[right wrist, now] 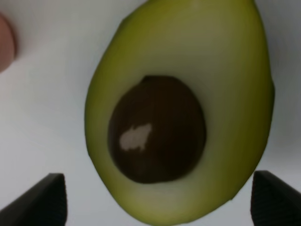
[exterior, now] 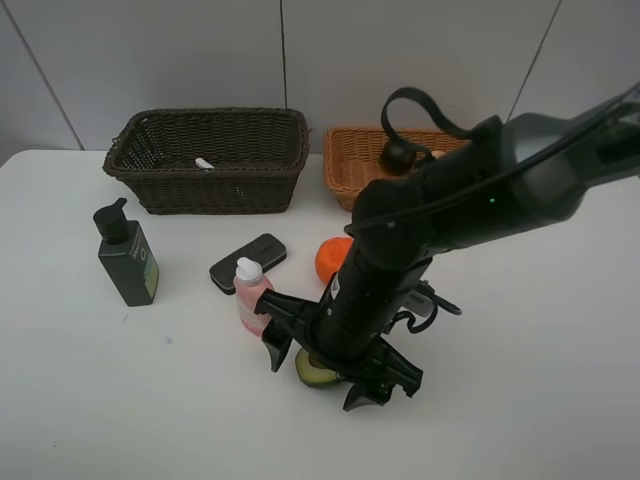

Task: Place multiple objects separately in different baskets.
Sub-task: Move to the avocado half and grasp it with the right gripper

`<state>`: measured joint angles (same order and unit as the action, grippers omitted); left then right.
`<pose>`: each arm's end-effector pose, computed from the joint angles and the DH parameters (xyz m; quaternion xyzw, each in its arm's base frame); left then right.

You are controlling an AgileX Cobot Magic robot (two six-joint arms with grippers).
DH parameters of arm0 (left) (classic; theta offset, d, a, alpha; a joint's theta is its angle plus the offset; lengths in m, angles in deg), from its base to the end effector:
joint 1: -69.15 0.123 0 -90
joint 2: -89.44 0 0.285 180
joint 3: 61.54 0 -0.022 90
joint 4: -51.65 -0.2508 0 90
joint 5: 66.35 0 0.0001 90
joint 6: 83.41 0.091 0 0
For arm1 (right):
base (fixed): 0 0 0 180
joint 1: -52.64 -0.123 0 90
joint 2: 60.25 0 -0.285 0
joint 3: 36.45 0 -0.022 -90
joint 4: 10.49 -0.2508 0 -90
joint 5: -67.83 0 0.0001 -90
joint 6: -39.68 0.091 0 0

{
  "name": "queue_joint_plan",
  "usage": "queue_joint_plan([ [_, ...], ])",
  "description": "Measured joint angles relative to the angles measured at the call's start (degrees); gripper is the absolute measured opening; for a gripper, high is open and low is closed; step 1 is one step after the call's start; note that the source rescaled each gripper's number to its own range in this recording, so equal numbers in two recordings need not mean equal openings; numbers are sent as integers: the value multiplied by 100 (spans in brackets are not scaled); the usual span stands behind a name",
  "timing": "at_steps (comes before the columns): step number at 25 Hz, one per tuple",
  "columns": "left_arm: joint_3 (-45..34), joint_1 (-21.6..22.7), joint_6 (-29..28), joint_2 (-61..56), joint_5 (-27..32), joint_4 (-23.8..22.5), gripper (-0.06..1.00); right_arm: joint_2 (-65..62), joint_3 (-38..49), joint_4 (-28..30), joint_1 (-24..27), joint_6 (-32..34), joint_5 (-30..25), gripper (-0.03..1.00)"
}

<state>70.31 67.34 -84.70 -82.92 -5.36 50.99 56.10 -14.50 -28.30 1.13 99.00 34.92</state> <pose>-0.0062 0.0011 0.2790 0.0036 0.8516 -0.0084 0.5241 0.1906 0.2641 0.1174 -0.1899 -0.9744 -0.1156 0.0343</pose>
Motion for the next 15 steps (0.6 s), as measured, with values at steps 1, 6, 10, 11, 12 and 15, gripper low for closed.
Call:
queue_joint_plan([
  [1,0,0,0,0,0,0,100,0,0,5,16,0,0,98],
  [6,0,0,0,0,0,0,100,0,0,98,161,0,0,98],
  [10,0,0,0,0,0,0,100,4,-5,186,270,0,0,98],
  [11,0,0,0,0,0,0,100,7,-5,200,296,0,0,98],
  [12,0,0,0,0,0,0,100,7,-5,217,320,0,0,98],
  [15,0,0,0,0,0,0,100,78,-5,268,381,0,0,98],
])
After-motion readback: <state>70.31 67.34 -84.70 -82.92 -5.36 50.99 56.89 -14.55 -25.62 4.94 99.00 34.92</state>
